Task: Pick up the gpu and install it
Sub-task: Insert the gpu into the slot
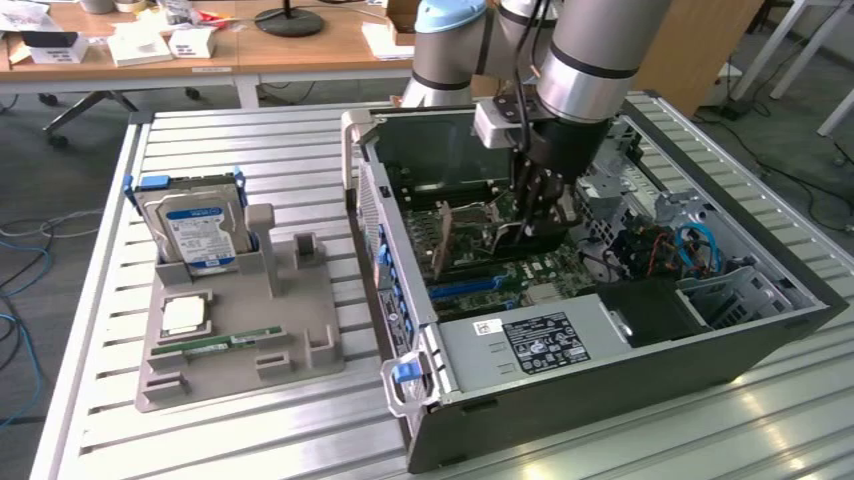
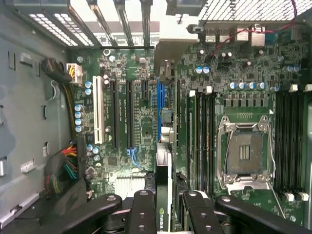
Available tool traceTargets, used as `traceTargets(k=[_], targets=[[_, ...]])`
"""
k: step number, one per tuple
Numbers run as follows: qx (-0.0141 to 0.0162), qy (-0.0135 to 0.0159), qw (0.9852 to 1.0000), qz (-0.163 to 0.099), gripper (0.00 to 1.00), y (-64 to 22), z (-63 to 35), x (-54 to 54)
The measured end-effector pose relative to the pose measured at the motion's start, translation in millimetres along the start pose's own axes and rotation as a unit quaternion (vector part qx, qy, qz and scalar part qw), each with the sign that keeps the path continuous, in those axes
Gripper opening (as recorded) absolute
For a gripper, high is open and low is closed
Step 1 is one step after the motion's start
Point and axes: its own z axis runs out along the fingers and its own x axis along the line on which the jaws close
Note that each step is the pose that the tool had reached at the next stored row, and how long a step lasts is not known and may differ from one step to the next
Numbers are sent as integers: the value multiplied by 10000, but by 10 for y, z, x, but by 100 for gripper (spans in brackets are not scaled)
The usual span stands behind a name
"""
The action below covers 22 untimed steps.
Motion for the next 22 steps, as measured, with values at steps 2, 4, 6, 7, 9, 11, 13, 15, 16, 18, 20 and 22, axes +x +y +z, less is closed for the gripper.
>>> traceTargets(k=[2,4,6,7,9,11,13,15,16,18,20,22], targets=[[2,1,10000,0,26,48,3,2],[3,1,10000,1,26,74,4,3],[3,1,10000,0,26,98,4,4],[3,1,10000,0,26,111,5,5],[3,1,10000,1,26,140,5,6],[3,1,10000,0,26,151,5,6],[3,1,10000,-1,26,153,5,7],[3,1,10000,0,26,154,5,13],[3,1,10000,0,26,154,5,17],[3,1,10000,1,26,154,5,24],[3,1,10000,0,26,153,5,28],[3,1,10000,0,26,153,4,31]])
